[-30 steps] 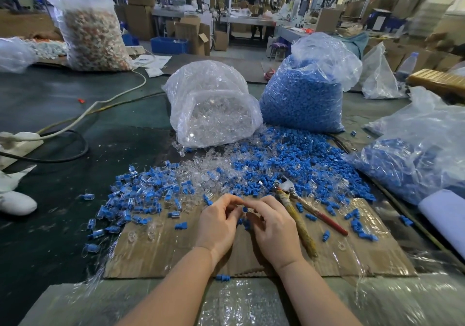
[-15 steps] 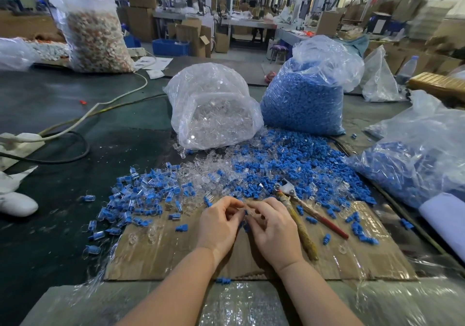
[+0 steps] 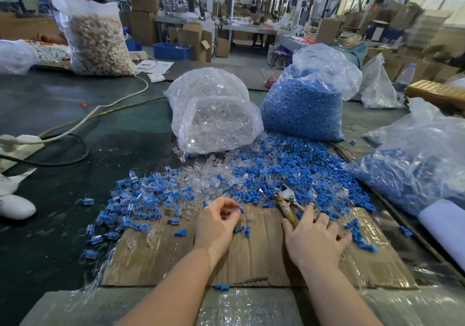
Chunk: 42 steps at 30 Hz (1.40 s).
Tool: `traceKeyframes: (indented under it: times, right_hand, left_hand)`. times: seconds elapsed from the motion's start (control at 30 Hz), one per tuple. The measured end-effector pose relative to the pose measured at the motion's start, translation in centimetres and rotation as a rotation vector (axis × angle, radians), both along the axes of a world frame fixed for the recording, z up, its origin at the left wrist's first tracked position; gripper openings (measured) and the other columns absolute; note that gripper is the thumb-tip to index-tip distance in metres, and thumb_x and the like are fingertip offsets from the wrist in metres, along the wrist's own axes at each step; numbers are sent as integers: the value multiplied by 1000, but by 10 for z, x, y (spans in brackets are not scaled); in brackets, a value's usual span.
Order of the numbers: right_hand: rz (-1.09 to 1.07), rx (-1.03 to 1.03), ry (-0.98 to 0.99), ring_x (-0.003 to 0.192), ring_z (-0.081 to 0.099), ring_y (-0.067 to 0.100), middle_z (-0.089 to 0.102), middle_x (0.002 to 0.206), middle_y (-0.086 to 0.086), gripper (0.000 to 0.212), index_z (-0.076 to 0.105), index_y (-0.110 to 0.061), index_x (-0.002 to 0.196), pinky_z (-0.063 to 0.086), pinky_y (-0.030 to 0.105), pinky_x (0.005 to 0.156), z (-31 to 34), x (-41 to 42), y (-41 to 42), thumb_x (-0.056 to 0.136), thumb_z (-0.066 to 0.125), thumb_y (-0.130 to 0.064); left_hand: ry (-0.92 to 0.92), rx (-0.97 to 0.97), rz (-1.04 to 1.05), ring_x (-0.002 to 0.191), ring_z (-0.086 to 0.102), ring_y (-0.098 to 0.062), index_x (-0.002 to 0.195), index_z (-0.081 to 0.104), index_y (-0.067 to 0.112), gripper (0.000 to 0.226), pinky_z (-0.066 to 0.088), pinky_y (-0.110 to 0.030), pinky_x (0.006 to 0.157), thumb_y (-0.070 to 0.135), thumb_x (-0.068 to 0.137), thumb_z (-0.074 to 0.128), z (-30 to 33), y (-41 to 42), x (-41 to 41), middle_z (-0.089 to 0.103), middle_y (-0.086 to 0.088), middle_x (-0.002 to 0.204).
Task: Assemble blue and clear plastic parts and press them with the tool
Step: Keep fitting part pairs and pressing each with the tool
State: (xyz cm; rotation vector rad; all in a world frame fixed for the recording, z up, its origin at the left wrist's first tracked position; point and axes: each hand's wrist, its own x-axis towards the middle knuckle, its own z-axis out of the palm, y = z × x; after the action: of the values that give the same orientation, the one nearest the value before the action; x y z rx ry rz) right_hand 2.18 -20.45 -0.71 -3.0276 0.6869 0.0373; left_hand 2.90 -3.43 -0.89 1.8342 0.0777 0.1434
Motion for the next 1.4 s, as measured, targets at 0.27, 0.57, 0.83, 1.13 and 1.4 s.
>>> traceKeyframes:
  times: [0.27,0.57,0.83,1.13,1.4]
  right_hand:
    - [175,-142,-125,106,46,24,50,118,8,36,42,-15,113,40,32,88,18,-5,8,97,31,-46]
    - [408,792,45,57,40,14,47,69,0,35,50,-11,79,34,24,54,64,-3,26,99,39,-38]
    - [342,1089,261,65,51,15,52,78,5,23,54,-9,90,47,24,57,74,-9,27,94,50,-31]
    - [327,1023,351,75,50,22,54,85,9,28,54,-13,100,38,38,68,70,-6,27,73,49,-7]
    - [370,1069,365,78,47,22,51,87,9,25,53,-13,98,38,36,66,69,-5,28,76,46,-2]
  left_hand:
    - [88,-127,40,77,61,-9,86,62,22,12,46,-10,64,10,85,63,8,1,5,65,-1,83]
    - [246,-485,80,59,57,-16,91,64,11,9,46,-28,53,6,84,63,30,6,16,68,-13,88]
    - [242,-388,122,54,55,-9,85,65,11,9,45,-17,45,2,84,64,33,17,23,66,-7,78]
    - [223,-306,86,59,55,-12,86,64,9,9,47,-19,50,0,85,60,45,23,23,64,-7,77]
    - [250,-324,88,60,56,-15,87,63,5,9,52,-22,55,-3,86,59,51,25,22,62,-9,76]
